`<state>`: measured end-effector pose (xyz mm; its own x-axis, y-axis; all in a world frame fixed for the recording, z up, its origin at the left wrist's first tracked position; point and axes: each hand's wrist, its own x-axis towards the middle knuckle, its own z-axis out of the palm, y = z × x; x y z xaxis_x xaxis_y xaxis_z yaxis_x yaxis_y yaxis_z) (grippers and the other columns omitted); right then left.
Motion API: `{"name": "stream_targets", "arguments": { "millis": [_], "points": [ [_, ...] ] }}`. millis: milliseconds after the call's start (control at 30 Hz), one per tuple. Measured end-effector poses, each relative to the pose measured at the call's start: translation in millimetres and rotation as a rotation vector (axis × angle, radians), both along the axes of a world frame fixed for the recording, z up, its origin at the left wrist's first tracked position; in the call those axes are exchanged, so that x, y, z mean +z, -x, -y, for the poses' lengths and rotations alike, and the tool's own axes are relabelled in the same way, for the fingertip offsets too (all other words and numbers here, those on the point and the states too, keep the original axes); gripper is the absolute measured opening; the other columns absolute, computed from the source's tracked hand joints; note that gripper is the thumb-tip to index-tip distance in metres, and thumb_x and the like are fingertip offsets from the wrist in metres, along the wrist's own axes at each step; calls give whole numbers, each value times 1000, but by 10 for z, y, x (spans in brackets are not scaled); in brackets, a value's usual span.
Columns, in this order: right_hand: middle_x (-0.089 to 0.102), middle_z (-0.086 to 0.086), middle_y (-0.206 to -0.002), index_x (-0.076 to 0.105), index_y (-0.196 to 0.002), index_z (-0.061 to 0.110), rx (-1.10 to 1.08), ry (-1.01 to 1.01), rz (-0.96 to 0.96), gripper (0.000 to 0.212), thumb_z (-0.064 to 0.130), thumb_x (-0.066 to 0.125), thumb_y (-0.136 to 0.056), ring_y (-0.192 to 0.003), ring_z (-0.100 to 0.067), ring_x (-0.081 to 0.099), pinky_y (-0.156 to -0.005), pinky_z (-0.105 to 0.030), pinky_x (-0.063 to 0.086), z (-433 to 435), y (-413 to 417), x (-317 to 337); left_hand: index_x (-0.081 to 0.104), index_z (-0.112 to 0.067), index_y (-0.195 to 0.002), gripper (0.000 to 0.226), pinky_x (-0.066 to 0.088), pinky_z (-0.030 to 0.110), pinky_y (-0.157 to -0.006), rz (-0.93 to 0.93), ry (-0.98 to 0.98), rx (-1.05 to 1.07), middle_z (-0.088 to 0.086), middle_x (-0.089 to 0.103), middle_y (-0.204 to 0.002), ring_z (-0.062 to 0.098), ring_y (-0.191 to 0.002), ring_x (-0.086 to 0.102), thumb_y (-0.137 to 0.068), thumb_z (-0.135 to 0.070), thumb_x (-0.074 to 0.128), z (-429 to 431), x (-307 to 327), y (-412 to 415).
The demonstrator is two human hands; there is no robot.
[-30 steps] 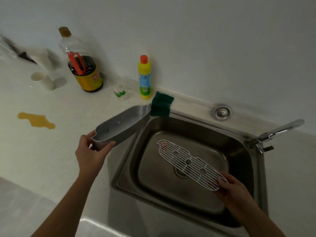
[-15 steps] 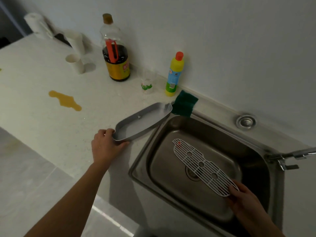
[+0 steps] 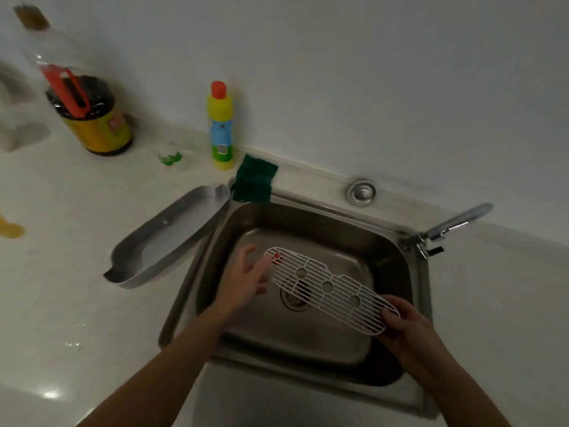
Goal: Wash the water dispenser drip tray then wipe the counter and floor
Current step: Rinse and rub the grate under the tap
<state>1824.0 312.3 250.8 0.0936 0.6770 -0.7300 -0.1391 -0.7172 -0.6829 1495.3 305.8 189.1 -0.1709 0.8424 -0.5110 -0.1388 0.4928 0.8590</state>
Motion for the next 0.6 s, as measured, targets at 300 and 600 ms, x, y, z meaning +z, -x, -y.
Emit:
{"name": "stream_targets", "arguments": {
  "millis": [300, 600],
  "points": [
    [72, -19, -115, 64, -118, 14, 31, 0, 206, 21, 6, 60, -100, -96, -32, 76, -76, -46, 64, -250, -475, -74, 67, -24, -111, 14, 64, 41, -62, 191, 80, 8, 13, 75, -110, 30, -94, 76, -106, -26, 54, -683, -63, -695],
    [68, -16, -119, 21, -154, 21, 307, -129, 1011, 68, 38, 58, -99, -101, -36, 66, -88, -47, 50, -1376, -891, -217, 66, -23, -125, 24, 66, 44, -69, 121, 78, 50, 2, 78, -105, 23, -93, 77, -108, -26, 50, -953, -151, -827]
  ]
}}
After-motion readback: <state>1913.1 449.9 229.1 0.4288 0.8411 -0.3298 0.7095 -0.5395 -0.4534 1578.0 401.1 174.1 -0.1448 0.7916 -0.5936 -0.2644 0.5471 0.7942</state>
